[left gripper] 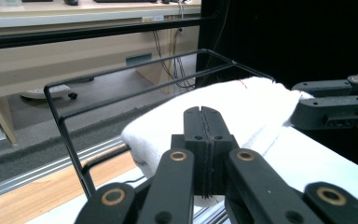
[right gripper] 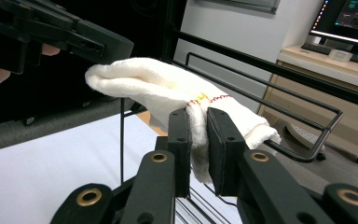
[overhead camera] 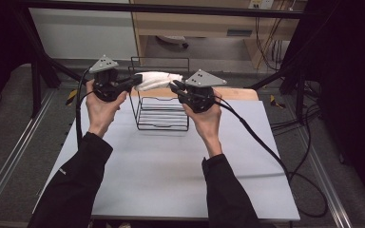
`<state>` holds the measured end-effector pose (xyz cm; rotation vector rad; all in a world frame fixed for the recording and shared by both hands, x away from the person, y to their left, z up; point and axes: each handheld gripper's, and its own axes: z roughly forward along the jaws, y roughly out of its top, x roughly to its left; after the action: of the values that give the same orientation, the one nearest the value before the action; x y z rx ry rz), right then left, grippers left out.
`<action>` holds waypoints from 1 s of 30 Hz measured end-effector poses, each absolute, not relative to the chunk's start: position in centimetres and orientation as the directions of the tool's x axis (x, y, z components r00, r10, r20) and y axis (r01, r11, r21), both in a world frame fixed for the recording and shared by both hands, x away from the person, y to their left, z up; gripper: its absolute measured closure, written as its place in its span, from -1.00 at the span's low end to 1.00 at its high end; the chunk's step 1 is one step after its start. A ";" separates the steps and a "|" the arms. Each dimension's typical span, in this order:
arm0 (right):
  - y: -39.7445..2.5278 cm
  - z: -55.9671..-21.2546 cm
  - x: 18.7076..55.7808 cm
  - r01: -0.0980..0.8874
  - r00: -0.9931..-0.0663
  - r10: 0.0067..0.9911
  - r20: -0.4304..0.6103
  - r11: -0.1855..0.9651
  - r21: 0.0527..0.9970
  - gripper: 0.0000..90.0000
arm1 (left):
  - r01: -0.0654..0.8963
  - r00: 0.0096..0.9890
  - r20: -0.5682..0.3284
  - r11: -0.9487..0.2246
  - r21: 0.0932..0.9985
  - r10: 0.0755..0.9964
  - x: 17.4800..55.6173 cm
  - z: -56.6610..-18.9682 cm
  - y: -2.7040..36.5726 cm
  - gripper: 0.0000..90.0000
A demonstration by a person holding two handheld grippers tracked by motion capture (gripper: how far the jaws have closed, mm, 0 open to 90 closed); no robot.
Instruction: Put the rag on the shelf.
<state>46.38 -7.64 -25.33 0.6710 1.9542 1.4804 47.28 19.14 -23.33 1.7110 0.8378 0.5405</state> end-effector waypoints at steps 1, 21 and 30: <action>-7.6 -25.3 46.4 0.042 -0.699 0.698 -0.154 0.255 0.966 0.77 | 0.260 0.646 -0.055 -0.152 0.953 0.761 47.3 -23.4 19.1 1.00; -7.4 -25.7 46.7 0.151 -0.729 0.681 -0.073 0.264 0.952 1.00 | 0.274 0.638 -0.020 -0.202 0.940 0.770 47.5 -25.8 18.6 1.00; -6.4 -27.1 48.0 0.179 -0.686 0.721 -0.100 0.299 0.937 0.99 | 0.284 0.624 -0.024 -0.199 0.938 0.781 48.1 -27.0 18.6 1.00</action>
<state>47.96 -6.41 -27.11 0.7985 2.0575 1.3863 48.08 18.63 -27.03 1.7656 0.8673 0.5735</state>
